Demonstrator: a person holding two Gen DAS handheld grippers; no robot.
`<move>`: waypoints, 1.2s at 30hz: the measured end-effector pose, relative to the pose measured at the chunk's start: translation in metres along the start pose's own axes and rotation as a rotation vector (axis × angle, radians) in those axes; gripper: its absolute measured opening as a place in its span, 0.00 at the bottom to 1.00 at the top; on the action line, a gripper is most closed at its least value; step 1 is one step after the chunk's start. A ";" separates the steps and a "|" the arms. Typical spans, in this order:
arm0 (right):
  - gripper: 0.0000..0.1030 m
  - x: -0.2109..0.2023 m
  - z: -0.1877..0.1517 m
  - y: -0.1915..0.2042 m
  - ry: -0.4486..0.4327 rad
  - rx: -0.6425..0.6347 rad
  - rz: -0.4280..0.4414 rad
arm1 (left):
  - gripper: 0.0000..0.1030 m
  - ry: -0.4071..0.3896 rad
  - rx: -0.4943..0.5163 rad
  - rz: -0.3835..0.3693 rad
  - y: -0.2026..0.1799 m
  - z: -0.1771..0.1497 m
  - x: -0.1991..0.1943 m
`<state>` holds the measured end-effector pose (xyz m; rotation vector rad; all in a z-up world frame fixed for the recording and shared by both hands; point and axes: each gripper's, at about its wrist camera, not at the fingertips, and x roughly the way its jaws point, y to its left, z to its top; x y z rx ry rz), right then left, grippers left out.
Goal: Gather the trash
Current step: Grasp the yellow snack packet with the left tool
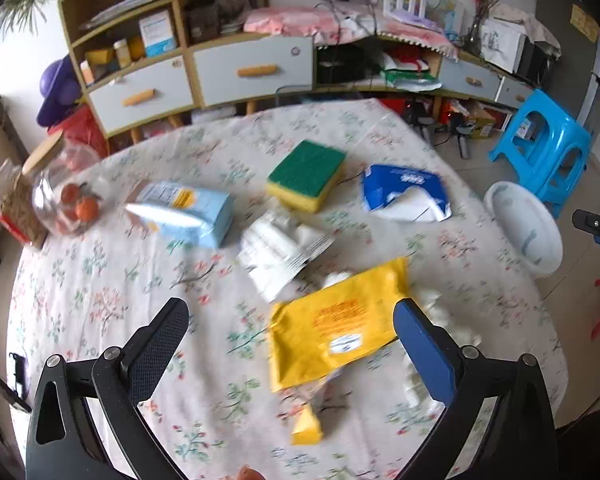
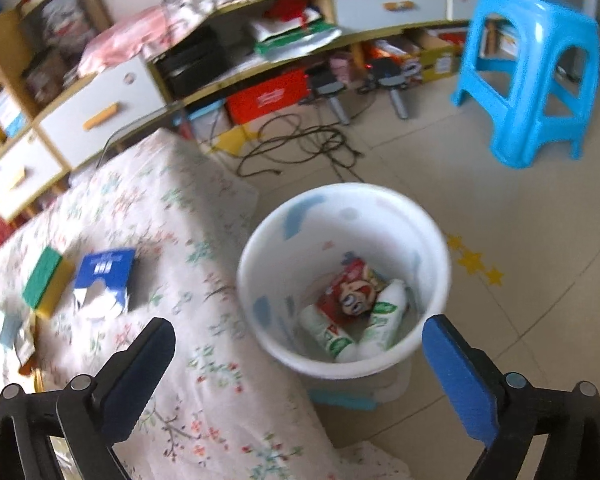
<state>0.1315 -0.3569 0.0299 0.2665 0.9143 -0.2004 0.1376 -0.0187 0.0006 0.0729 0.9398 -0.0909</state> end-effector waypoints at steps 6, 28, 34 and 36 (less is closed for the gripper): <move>0.99 0.014 -0.014 0.025 0.049 -0.064 -0.002 | 1.00 0.076 0.013 -0.093 0.015 -0.010 0.025; 0.99 0.014 -0.041 0.034 0.114 -0.099 -0.012 | 0.81 0.222 0.113 -0.242 0.015 -0.022 0.073; 0.99 0.014 -0.047 0.052 0.124 -0.128 0.003 | 0.48 0.219 0.079 -0.241 0.020 -0.022 0.072; 0.99 0.012 -0.049 0.059 0.114 -0.144 0.004 | 0.35 0.220 0.053 -0.240 0.022 -0.023 0.067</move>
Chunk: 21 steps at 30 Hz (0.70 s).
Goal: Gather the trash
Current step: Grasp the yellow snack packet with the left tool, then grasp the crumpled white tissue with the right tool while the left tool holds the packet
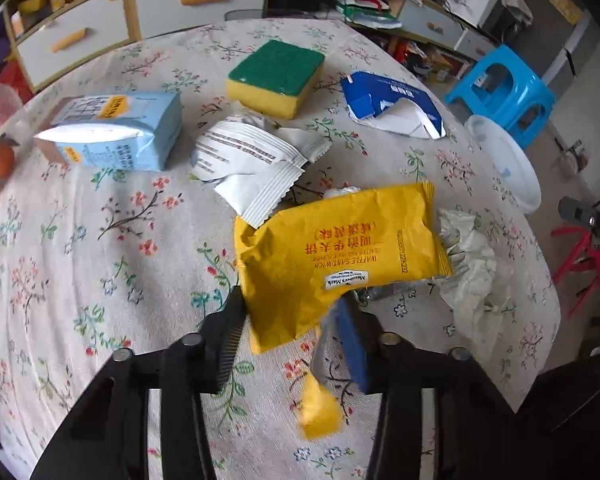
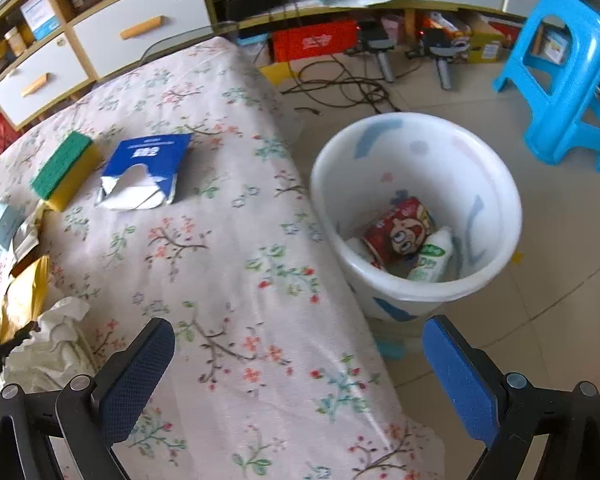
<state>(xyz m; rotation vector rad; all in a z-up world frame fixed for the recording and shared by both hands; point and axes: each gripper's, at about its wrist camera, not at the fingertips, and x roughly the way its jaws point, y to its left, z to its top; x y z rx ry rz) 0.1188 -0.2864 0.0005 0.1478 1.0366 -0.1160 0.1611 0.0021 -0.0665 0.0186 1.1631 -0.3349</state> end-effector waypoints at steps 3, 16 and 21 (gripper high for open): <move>0.99 -0.003 0.000 0.013 -0.012 -0.024 0.015 | 0.32 -0.016 -0.016 0.005 -0.001 -0.005 -0.012; 0.99 -0.002 -0.009 0.090 0.014 -0.135 0.161 | 0.30 -0.085 -0.133 0.048 0.037 -0.044 -0.059; 0.99 0.012 -0.017 0.115 0.099 -0.156 0.233 | 0.30 -0.100 -0.174 0.090 0.054 -0.053 -0.068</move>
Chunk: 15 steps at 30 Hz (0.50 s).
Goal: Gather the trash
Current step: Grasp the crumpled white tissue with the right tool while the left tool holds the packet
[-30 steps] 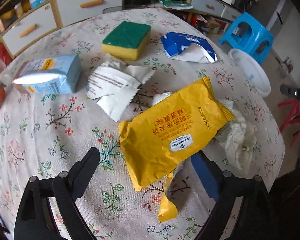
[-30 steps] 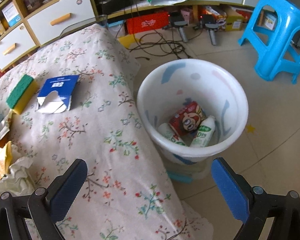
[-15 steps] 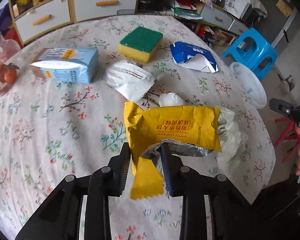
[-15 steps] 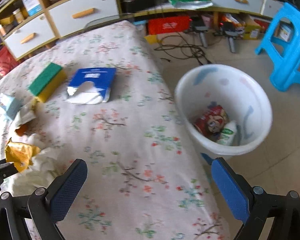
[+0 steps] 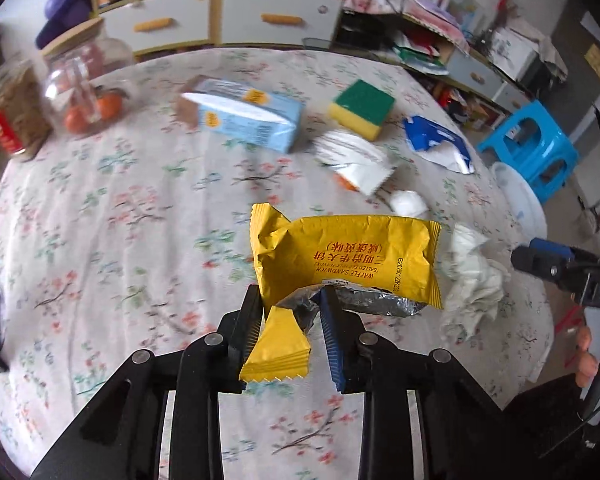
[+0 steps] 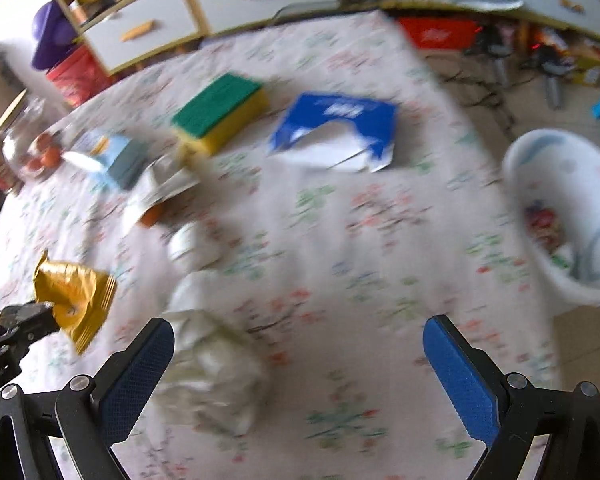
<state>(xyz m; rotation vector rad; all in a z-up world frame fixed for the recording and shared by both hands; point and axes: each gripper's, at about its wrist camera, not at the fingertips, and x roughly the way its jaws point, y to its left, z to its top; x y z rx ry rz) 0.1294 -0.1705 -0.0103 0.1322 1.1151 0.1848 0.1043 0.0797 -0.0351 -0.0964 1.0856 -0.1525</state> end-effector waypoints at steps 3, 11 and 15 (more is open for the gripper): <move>0.99 0.015 -0.003 0.015 0.055 -0.028 0.021 | 0.30 0.004 -0.028 0.021 0.012 -0.004 -0.002; 0.95 0.052 -0.019 0.040 0.200 -0.092 -0.012 | 0.30 0.015 -0.101 0.041 0.044 -0.012 -0.005; 0.90 0.064 -0.025 0.044 0.227 -0.101 -0.032 | 0.30 0.020 -0.129 0.042 0.053 -0.015 -0.006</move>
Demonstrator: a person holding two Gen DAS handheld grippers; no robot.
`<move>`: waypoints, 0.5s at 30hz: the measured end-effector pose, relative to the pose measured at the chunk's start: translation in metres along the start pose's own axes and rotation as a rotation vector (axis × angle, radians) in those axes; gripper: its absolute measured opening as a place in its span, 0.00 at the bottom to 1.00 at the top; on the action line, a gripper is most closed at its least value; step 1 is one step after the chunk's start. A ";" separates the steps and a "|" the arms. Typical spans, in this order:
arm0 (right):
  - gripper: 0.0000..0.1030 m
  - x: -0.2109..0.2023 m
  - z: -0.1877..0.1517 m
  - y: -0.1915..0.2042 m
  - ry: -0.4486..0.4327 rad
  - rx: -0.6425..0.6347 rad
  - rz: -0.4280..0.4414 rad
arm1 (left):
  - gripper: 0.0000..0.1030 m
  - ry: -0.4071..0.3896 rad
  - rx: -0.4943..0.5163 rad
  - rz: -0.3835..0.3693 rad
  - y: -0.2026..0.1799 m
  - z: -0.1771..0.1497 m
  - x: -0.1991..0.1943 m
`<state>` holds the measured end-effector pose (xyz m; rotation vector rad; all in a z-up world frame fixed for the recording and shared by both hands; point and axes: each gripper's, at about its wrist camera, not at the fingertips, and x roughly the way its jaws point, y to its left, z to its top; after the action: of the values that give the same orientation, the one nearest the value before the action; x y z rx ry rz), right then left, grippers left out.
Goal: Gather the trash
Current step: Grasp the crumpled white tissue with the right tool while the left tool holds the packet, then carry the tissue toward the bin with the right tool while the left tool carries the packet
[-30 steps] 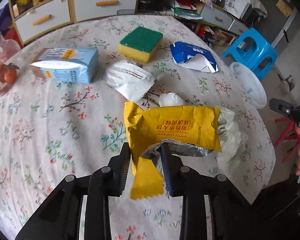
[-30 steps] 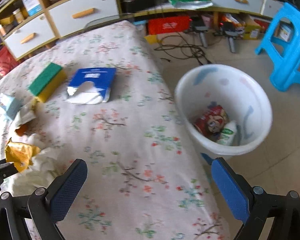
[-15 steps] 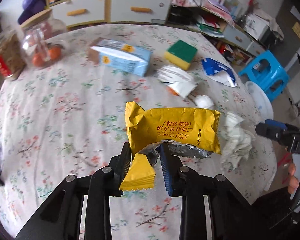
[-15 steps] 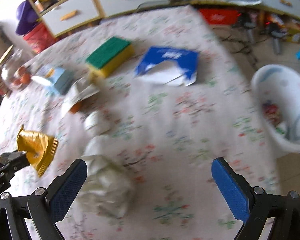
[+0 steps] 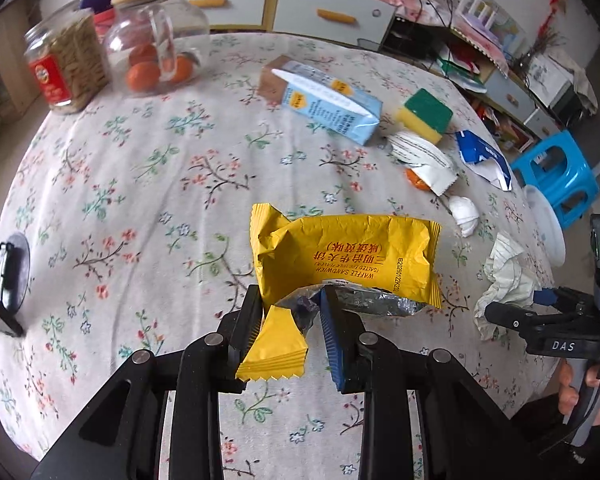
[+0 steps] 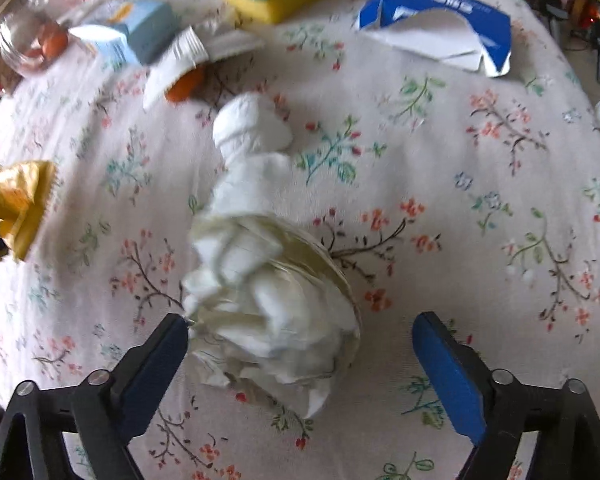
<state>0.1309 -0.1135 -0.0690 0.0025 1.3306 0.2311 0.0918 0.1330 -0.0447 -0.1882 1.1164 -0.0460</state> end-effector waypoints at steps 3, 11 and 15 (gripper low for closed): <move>0.88 0.001 -0.001 0.001 -0.012 0.006 -0.003 | 0.30 -0.001 -0.007 0.000 0.003 -0.001 -0.001; 0.52 -0.009 0.004 0.003 -0.054 0.028 0.043 | 0.30 -0.009 -0.031 -0.013 0.005 -0.004 -0.006; 0.43 -0.014 0.005 0.003 -0.078 0.022 0.034 | 0.30 -0.016 -0.033 -0.013 0.003 -0.003 -0.007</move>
<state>0.1319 -0.1120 -0.0544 0.0523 1.2564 0.2432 0.0854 0.1367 -0.0404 -0.2256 1.1008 -0.0377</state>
